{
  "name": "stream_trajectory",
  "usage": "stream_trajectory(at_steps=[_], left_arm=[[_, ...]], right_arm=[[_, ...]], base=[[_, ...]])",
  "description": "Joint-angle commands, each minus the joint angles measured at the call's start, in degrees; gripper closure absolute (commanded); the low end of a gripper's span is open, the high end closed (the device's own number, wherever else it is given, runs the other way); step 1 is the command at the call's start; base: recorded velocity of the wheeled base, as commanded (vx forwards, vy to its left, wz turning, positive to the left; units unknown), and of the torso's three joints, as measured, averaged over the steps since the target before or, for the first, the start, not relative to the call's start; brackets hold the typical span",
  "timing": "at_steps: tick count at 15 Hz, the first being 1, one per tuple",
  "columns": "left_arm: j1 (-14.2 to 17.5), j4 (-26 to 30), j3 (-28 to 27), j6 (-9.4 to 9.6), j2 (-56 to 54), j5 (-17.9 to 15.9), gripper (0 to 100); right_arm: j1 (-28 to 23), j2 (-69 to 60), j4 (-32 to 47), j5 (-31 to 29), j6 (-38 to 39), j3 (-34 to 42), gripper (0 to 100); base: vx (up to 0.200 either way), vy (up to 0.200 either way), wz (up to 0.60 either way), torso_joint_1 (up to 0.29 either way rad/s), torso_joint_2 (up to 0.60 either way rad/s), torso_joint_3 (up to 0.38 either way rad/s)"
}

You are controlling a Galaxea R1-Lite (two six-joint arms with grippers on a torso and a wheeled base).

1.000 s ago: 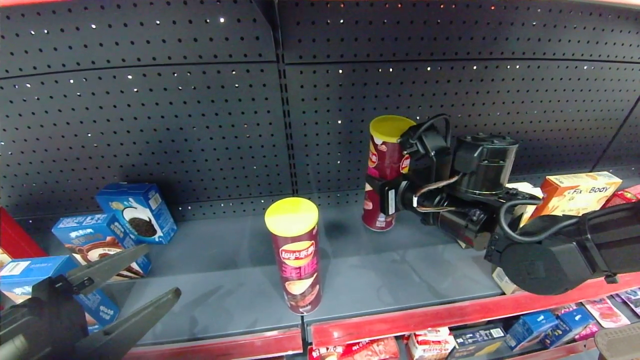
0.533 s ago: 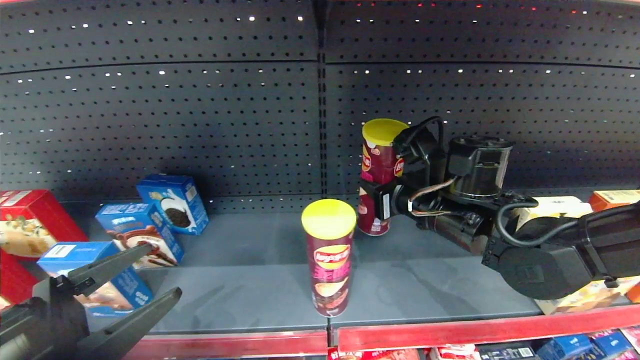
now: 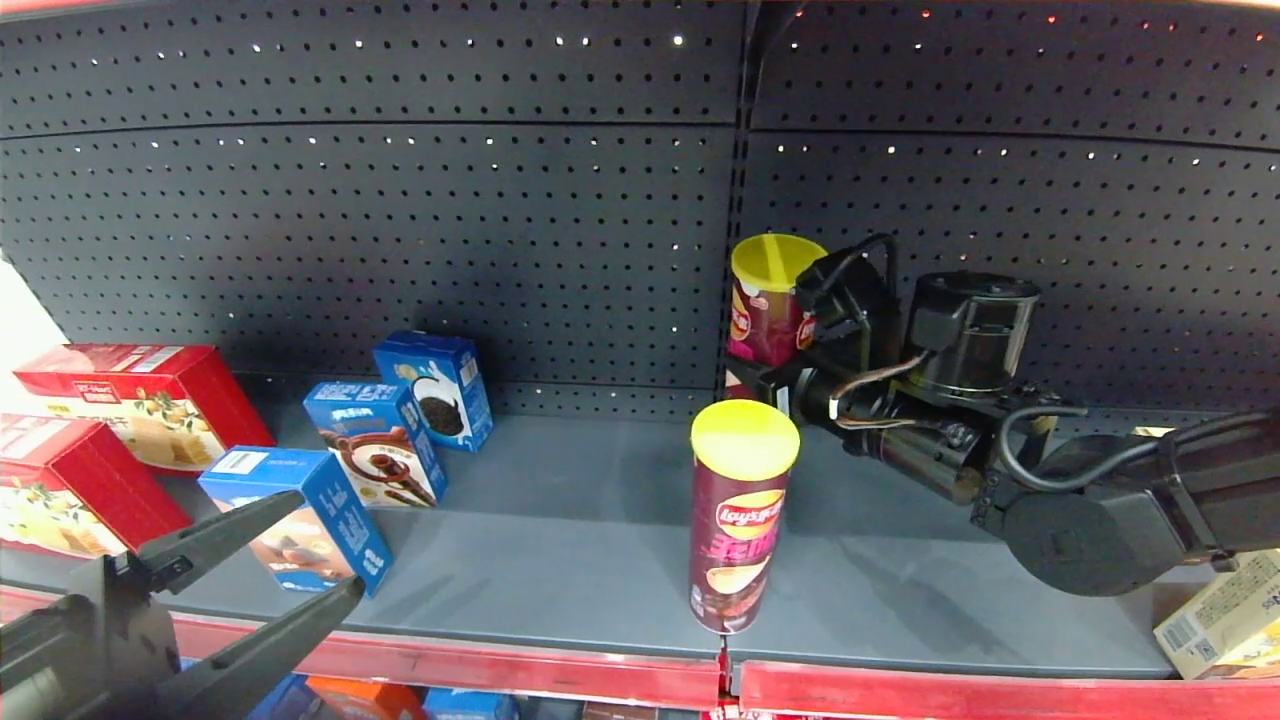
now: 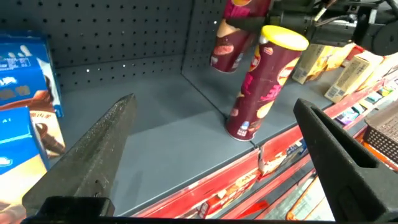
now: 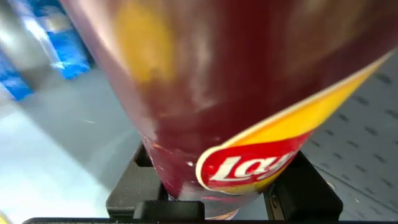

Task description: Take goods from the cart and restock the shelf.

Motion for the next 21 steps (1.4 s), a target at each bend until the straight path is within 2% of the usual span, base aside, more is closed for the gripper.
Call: stream_trajectory(at_steps=[1, 7, 11, 12, 15, 21], left_arm=[[0.00, 0.05, -0.02, -0.01, 0.29, -0.03, 0], [0.00, 0.05, -0.02, 0.07, 0.46, -0.03, 0], [0.00, 0.05, -0.02, 0.07, 0.38, 0.06, 0], [0.00, 0.05, 0.07, 0.07, 0.38, 0.06, 0], [-0.17, 0.05, -0.02, 0.07, 0.38, -0.03, 0], [-0.17, 0.05, 0.07, -0.01, 0.46, -0.03, 0]], right_arm=[[-0.59, 0.03, -0.18, -0.69, -0.06, 0.43, 100], [-5.68, -0.23, -0.35, 1.59, -0.15, 2.01, 100], [-10.25, -0.93, -1.94, 11.52, 0.20, 3.86, 100], [-10.78, -1.02, -2.20, 12.14, 0.11, 4.74, 100], [-10.87, -1.90, -2.90, 18.47, 0.46, 7.99, 100], [-10.87, 0.03, -5.80, 20.93, 1.87, 10.54, 100]], base=[[0.000, 0.000, 0.00, 0.000, 0.00, 0.000], [0.000, 0.000, 0.00, 0.000, 0.00, 0.000], [0.000, 0.000, 0.00, 0.000, 0.00, 0.000], [0.000, 0.000, 0.00, 0.000, 0.00, 0.000], [0.000, 0.000, 0.00, 0.000, 0.00, 0.000], [0.000, 0.000, 0.00, 0.000, 0.00, 0.000]])
